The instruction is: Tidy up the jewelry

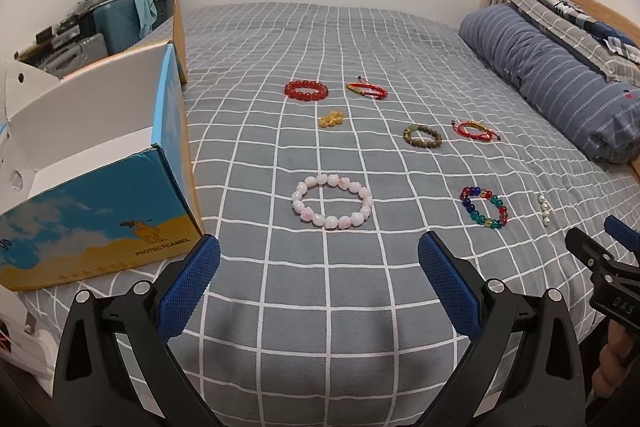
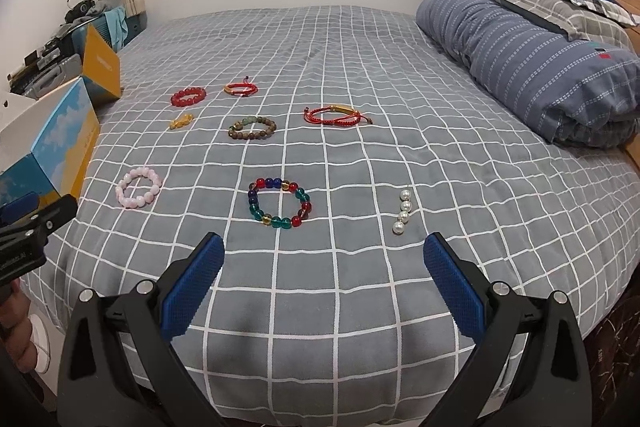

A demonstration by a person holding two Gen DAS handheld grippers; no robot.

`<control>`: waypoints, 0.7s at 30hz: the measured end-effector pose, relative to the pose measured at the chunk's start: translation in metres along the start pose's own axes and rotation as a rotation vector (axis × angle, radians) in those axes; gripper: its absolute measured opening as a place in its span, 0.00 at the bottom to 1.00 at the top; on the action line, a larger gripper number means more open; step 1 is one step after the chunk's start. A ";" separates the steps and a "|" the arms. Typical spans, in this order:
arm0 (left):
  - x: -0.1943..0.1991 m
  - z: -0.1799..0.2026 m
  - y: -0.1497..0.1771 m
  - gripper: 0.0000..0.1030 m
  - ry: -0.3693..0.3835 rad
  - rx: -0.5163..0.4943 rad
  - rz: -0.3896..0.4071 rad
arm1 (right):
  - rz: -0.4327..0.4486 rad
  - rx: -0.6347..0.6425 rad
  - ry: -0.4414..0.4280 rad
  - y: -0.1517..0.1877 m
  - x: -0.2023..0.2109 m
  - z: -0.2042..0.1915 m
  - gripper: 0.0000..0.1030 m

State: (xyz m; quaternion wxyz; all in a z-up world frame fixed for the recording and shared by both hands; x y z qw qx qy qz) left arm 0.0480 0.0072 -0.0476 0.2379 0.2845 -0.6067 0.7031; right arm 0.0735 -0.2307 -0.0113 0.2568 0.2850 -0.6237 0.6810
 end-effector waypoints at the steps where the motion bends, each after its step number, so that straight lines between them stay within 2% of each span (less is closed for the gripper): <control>1: 0.000 0.000 0.000 0.95 0.004 -0.001 0.003 | -0.003 0.002 0.006 0.000 0.000 -0.001 0.93; 10: -0.008 0.006 0.001 0.95 0.028 -0.018 -0.016 | -0.019 0.010 0.026 0.004 -0.006 -0.003 0.93; 15: -0.007 0.006 0.001 0.95 0.009 -0.040 -0.005 | -0.033 -0.006 0.032 0.009 -0.013 0.001 0.93; 21: -0.009 0.007 0.003 0.94 0.043 -0.043 -0.022 | -0.029 -0.004 0.036 0.008 -0.011 0.002 0.93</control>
Point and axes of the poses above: each gripper's, at about its wrist camera, not at the fingertips, and x roughly against the way its jaws point, z to its right, y to its underside, the point moved 7 cm from there along -x, roughly the way its jaws point, and after that the axes turned 5 degrees about y, right-handed, at the moved point
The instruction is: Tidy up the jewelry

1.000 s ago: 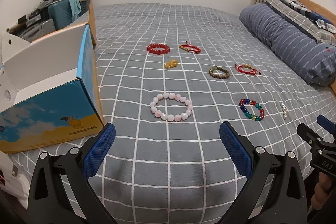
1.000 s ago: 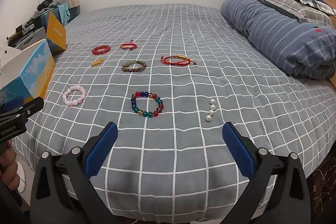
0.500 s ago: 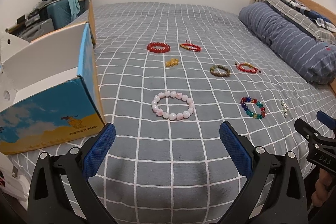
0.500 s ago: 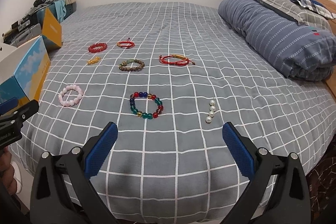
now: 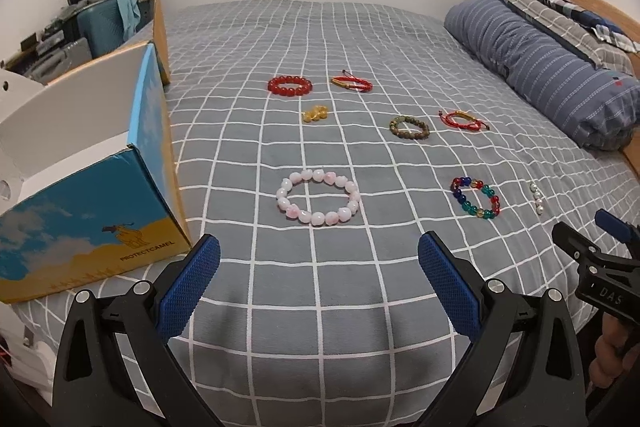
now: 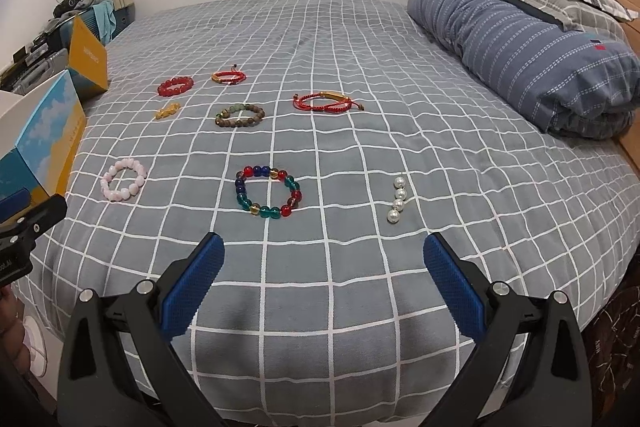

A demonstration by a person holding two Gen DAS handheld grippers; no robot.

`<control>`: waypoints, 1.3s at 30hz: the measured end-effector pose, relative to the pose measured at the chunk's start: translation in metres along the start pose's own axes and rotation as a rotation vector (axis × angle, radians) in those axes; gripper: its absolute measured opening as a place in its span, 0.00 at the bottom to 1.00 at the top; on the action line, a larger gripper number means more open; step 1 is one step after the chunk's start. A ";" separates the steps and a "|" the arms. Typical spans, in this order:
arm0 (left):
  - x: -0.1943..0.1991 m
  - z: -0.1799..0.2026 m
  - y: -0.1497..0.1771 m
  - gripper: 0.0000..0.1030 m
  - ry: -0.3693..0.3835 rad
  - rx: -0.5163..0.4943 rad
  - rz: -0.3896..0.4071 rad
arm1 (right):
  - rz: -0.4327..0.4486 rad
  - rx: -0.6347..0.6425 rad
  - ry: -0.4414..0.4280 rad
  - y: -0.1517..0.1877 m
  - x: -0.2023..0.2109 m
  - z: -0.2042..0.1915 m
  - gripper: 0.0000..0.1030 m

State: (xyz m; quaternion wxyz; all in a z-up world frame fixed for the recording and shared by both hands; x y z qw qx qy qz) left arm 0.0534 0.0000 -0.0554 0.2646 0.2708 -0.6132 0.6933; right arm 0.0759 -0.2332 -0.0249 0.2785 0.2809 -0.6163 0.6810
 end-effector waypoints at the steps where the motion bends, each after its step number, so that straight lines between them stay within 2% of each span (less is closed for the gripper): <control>1: -0.001 0.001 0.001 0.94 0.005 -0.005 -0.004 | 0.002 0.002 0.000 0.000 0.001 0.000 0.93; 5: -0.004 0.002 0.004 0.94 0.015 -0.010 -0.027 | 0.005 0.007 0.000 -0.001 0.002 -0.001 0.93; 34: -0.002 0.000 0.002 0.95 -0.009 -0.013 -0.017 | 0.000 0.006 -0.004 0.002 0.003 -0.003 0.93; 39: -0.010 0.004 -0.008 0.95 0.016 -0.024 -0.036 | 0.018 0.003 -0.021 -0.007 0.009 0.000 0.93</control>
Point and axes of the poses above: each gripper's, at about its wrist camera, not at the fingertips, and x roughly against the way its jaws point, z to its right, y to its underside, the point moved 7 cm from there along -x, roughly the way its jaws point, and after that the axes turned 5 degrees about y, right-handed, at the moved point
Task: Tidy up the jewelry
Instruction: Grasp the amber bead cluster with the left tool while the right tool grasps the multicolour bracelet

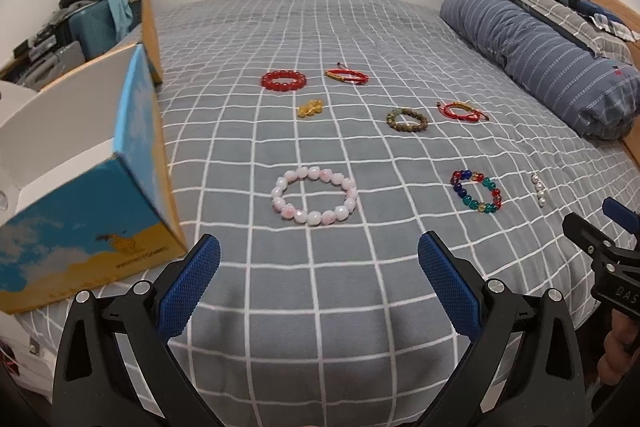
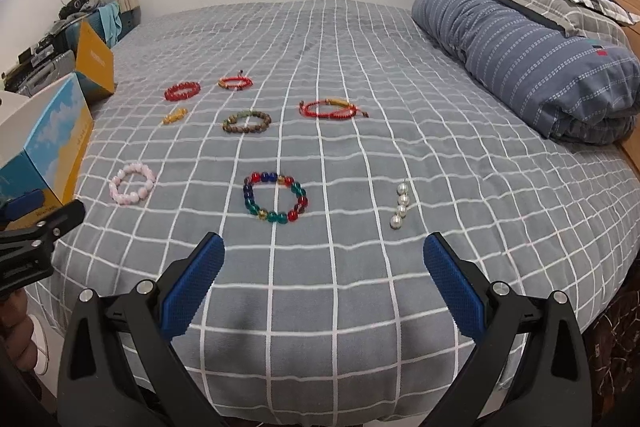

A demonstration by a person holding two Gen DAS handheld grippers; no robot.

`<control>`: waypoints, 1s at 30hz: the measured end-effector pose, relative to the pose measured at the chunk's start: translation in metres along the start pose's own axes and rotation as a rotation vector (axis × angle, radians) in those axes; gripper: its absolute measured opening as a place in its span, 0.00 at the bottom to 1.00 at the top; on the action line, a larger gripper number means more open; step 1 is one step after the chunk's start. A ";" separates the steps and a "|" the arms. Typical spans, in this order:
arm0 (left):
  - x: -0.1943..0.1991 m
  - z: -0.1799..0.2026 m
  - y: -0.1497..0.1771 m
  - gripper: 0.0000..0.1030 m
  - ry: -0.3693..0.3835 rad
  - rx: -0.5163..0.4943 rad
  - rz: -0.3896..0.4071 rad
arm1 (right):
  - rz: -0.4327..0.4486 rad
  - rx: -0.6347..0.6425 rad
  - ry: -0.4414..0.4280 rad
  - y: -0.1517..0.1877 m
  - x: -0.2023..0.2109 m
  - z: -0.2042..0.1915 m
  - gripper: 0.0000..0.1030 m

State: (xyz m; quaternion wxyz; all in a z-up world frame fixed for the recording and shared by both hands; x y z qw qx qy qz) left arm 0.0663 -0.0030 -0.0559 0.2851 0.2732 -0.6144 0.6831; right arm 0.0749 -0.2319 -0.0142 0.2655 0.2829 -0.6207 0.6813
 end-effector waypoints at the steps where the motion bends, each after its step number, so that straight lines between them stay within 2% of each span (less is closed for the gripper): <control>1: -0.002 0.001 -0.003 0.95 0.012 0.003 -0.004 | 0.008 0.001 -0.001 -0.004 0.001 0.000 0.93; 6: -0.020 0.006 -0.029 0.95 0.061 -0.009 -0.039 | 0.021 0.006 -0.003 -0.022 -0.005 -0.002 0.93; 12: -0.055 0.004 -0.075 0.95 0.016 -0.069 -0.008 | 0.001 0.004 -0.019 -0.039 -0.031 -0.012 0.93; 14: -0.076 -0.002 -0.090 0.95 -0.028 -0.097 -0.021 | -0.023 -0.003 -0.022 -0.040 -0.046 -0.016 0.93; 19: -0.136 -0.024 -0.119 0.94 -0.059 -0.060 -0.101 | -0.095 -0.020 -0.035 -0.038 -0.081 -0.021 0.93; 27: -0.204 -0.039 -0.129 0.94 -0.068 -0.022 -0.237 | -0.197 -0.034 -0.043 -0.033 -0.118 -0.026 0.88; 30: -0.220 -0.041 -0.126 0.94 -0.069 -0.013 -0.273 | -0.232 -0.019 -0.034 -0.032 -0.128 -0.031 0.78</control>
Point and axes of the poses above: each gripper's, at about its wrist camera, not at the fingertips, and x roughly against the way its jaws point, z to its right, y to its underside, the point moved 7 cm from there along -x, roughly the way its jaws point, and after that the axes turned 5 degrees about y, right-handed, at the moved point
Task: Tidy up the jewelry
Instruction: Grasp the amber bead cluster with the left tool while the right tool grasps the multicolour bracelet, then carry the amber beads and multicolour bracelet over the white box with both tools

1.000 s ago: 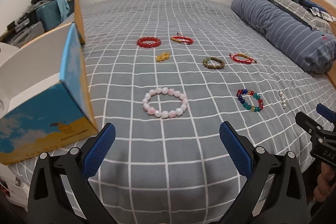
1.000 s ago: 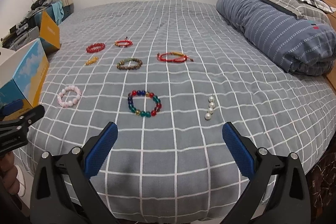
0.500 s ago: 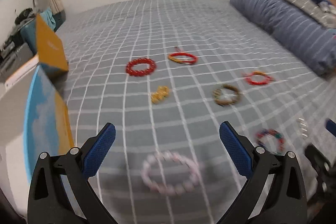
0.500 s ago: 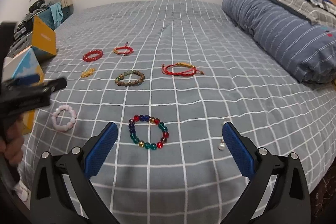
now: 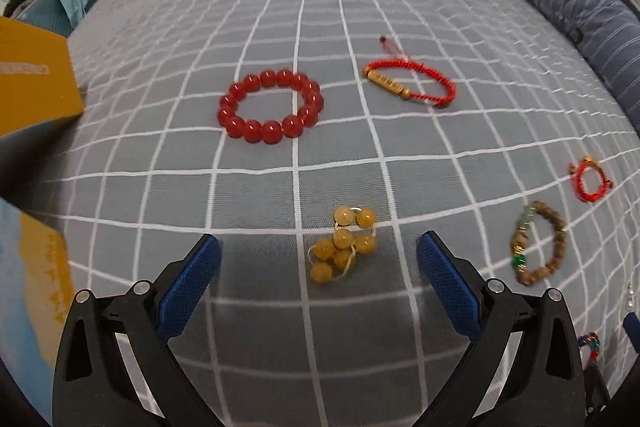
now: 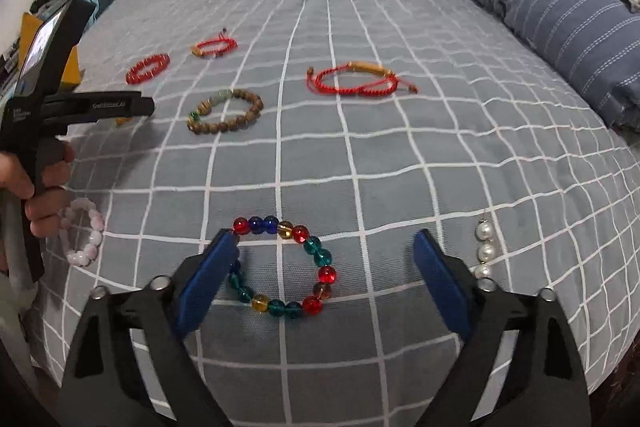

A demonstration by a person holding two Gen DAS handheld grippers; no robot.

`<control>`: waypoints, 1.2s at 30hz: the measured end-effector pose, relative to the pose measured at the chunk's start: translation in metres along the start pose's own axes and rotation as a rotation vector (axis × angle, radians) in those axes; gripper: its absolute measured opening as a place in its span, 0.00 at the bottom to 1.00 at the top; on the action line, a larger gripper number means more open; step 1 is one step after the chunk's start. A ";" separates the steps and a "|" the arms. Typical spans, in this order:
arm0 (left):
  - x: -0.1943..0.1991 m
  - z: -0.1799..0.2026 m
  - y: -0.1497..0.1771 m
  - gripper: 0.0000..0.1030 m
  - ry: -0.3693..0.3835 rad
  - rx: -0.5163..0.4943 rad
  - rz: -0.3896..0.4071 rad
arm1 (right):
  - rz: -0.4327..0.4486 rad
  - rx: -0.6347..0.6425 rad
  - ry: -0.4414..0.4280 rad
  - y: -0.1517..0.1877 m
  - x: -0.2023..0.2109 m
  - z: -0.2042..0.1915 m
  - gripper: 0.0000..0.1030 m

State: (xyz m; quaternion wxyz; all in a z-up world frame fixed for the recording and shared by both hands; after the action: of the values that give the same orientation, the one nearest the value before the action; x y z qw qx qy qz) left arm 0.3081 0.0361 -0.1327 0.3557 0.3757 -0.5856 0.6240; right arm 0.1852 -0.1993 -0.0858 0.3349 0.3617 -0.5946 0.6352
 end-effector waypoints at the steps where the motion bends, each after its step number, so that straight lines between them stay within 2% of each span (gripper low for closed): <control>1: -0.002 0.000 -0.001 0.94 0.005 0.007 0.001 | -0.024 0.002 -0.005 0.001 -0.005 -0.002 0.71; 2: -0.003 0.000 -0.001 0.95 0.003 0.008 0.006 | -0.039 0.002 -0.009 0.003 -0.007 -0.003 0.64; 3: -0.004 -0.001 -0.003 0.94 -0.003 0.005 0.010 | -0.060 0.003 -0.012 0.004 -0.011 -0.005 0.61; 5: -0.004 0.001 -0.004 0.88 0.000 0.005 0.015 | -0.086 0.011 -0.012 0.007 -0.015 -0.007 0.53; 6: -0.004 0.001 -0.005 0.81 0.003 0.004 0.015 | -0.084 0.021 -0.009 0.007 -0.015 -0.009 0.52; 8: -0.002 0.008 -0.004 0.64 0.018 -0.016 0.021 | -0.087 0.042 -0.011 0.009 -0.014 -0.014 0.40; 10: 0.001 0.014 -0.002 0.36 0.020 -0.046 0.024 | -0.092 0.055 -0.008 0.009 -0.013 -0.016 0.38; 11: 0.002 0.018 -0.001 0.29 0.026 -0.052 0.019 | -0.098 0.055 -0.010 0.010 -0.012 -0.016 0.37; 12: 0.004 0.019 0.001 0.17 0.027 -0.054 0.014 | -0.101 0.055 -0.011 0.009 -0.013 -0.016 0.35; 13: 0.005 0.020 0.002 0.08 0.027 -0.053 0.011 | -0.103 0.055 -0.011 0.009 -0.013 -0.016 0.25; 14: 0.007 0.021 0.002 0.09 0.025 -0.050 0.012 | -0.109 0.051 -0.009 0.009 -0.013 -0.015 0.09; 20: 0.022 0.023 0.006 0.09 0.037 -0.049 0.027 | -0.112 0.009 -0.063 0.009 -0.005 -0.011 0.09; 25: 0.041 0.028 0.008 0.08 0.065 -0.048 0.045 | -0.085 0.010 -0.064 0.006 0.006 -0.013 0.09; 28: 0.053 0.029 0.011 0.08 0.108 -0.026 0.035 | -0.060 0.005 -0.069 0.003 0.016 -0.013 0.09; 36: 0.098 0.036 0.033 0.08 0.132 -0.060 0.093 | -0.008 -0.017 -0.086 0.000 0.039 -0.013 0.09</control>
State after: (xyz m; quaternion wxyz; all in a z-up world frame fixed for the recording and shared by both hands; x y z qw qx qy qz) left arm 0.2350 -0.0017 -0.0603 0.3754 0.2952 -0.5962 0.6454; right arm 0.1646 -0.1869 -0.0529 0.3147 0.3883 -0.6124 0.6126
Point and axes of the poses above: each gripper's, at about its wrist camera, not at the fingertips, and x roughly against the way its jaws point, z to its right, y to its underside, the point moved 7 cm from there along -x, roughly the way its jaws point, and after that the axes turned 5 degrees about y, right-handed, at the moved point
